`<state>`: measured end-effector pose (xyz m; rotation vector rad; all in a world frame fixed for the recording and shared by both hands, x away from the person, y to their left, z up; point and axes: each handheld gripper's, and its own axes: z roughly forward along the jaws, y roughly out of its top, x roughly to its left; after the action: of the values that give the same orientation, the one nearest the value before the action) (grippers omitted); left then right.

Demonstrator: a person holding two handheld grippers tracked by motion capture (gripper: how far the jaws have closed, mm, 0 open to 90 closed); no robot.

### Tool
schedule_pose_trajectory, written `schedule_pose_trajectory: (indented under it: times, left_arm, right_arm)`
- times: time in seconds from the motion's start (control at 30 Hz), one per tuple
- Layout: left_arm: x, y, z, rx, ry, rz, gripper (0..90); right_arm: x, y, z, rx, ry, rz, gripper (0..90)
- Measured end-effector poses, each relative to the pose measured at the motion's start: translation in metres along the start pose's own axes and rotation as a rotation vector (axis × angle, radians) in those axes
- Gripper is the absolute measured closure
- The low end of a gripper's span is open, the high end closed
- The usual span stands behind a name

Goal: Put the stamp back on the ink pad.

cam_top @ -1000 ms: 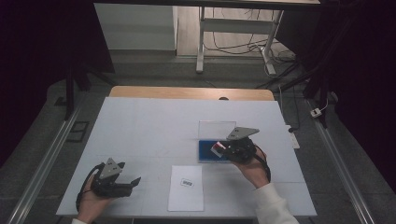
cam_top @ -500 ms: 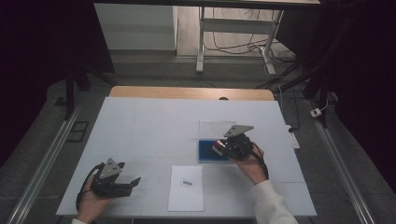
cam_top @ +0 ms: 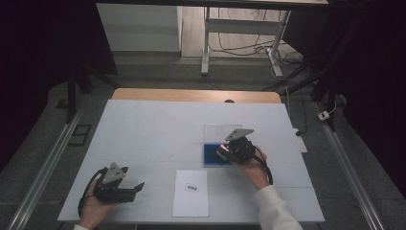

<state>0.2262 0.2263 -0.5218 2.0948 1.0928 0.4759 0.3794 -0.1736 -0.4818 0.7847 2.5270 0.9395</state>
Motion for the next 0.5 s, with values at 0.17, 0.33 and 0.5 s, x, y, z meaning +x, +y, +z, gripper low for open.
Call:
schedule_pose_trajectory:
  times: [0.17,0.33,0.5]
  left_arm:
    - [0.0,0.0,0.0,-0.001,0.0,-0.002,17.8]
    - [0.0,0.0,-0.001,-0.003,-0.001,-0.004,17.8]
    - [0.0,0.0,-0.002,-0.005,0.0,-0.006,17.8]
  right_arm:
    - [0.0,0.0,0.0,-0.009,-0.004,-0.001,66.4]
    - [0.001,0.0,-0.007,-0.095,0.0,0.037,47.0]
    - [0.003,-0.003,-0.02,-0.158,-0.004,0.036,40.1]
